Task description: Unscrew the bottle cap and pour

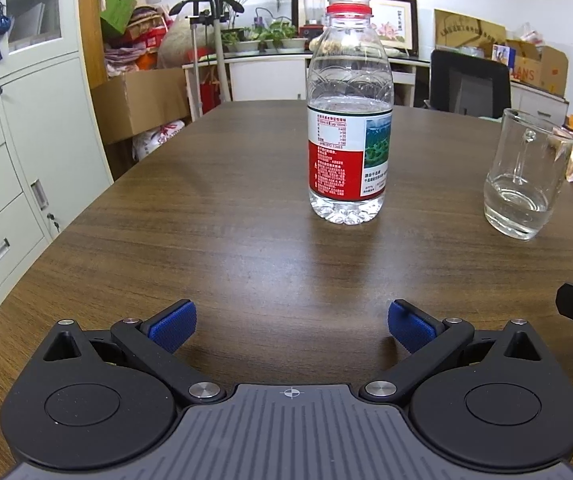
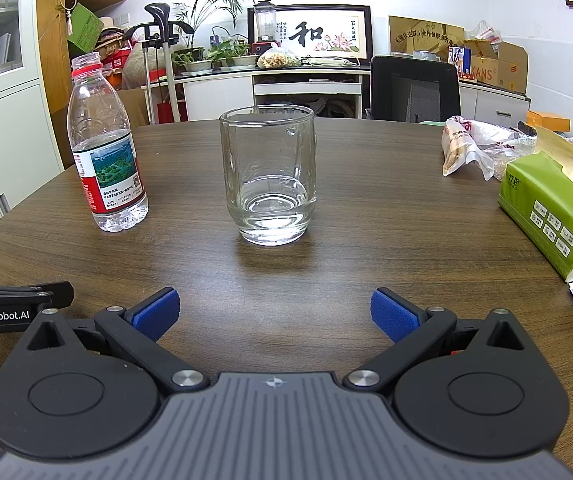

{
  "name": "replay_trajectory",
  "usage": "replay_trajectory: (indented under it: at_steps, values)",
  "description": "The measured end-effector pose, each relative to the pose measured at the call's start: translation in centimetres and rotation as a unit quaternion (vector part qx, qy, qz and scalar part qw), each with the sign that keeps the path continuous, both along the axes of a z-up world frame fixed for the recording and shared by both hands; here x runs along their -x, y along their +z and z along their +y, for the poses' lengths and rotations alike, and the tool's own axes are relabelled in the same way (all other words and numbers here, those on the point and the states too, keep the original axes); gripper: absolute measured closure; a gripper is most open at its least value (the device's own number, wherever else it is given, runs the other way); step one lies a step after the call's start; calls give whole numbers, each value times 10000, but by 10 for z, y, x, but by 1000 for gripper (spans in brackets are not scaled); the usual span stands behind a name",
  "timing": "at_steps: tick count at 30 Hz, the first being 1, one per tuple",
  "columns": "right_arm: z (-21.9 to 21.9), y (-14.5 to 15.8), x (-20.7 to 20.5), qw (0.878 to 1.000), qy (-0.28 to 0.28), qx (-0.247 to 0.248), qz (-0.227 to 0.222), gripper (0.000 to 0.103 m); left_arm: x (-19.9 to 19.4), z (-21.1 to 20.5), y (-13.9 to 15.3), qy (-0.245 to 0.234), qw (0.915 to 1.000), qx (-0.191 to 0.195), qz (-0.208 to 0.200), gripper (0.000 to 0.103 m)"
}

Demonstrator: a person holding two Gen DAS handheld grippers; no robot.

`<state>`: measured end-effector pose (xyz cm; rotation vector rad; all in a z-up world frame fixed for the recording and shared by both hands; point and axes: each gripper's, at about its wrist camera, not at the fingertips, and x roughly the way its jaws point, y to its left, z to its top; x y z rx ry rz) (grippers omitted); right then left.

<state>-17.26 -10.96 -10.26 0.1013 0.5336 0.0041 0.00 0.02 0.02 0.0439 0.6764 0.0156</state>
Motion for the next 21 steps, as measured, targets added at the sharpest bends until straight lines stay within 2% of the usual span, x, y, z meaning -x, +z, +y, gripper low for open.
replay_trajectory:
  at_steps: [6, 21]
  values:
    - [0, 0, 0, 10000, 1, -3, -5, 1, -3, 2, 0, -1, 10000, 5, 47, 0]
    - [0, 0, 1, 10000, 0, 1, -4, 1, -10, 0, -28, -196, 9998, 45, 97, 0]
